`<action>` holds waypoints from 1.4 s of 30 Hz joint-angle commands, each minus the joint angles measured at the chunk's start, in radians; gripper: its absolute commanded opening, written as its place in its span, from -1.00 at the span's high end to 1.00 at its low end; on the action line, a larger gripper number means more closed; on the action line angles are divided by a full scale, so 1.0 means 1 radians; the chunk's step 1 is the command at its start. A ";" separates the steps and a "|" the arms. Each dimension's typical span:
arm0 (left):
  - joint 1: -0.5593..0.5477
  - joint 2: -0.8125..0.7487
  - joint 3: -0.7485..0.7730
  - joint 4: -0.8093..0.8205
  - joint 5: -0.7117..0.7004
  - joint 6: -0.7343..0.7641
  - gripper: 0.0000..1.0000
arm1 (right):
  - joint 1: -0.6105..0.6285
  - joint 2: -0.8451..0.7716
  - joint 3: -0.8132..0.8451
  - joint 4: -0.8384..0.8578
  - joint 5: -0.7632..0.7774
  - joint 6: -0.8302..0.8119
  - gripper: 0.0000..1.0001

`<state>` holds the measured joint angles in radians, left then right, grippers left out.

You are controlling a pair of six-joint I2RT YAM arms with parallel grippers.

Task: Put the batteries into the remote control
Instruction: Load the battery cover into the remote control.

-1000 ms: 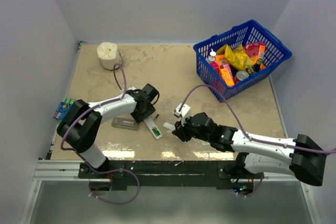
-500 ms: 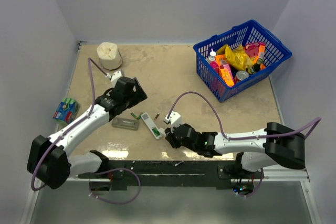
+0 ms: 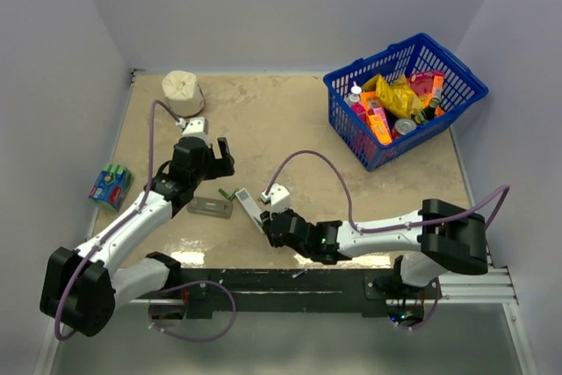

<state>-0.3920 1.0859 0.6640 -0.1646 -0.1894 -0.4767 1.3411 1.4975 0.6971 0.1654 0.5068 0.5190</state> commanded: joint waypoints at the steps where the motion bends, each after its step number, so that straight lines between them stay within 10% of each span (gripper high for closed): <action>1: -0.016 -0.023 -0.037 0.097 -0.015 0.066 -0.89 | 0.020 0.020 0.068 -0.084 0.085 0.107 0.83; 42: -0.074 -0.015 -0.038 0.097 -0.116 0.067 -0.88 | 0.059 0.158 0.170 -0.155 0.159 0.151 0.61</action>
<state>-0.4606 1.0794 0.6277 -0.1127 -0.2848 -0.4252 1.3941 1.6440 0.8261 -0.0078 0.6369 0.6701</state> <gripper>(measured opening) 0.940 0.328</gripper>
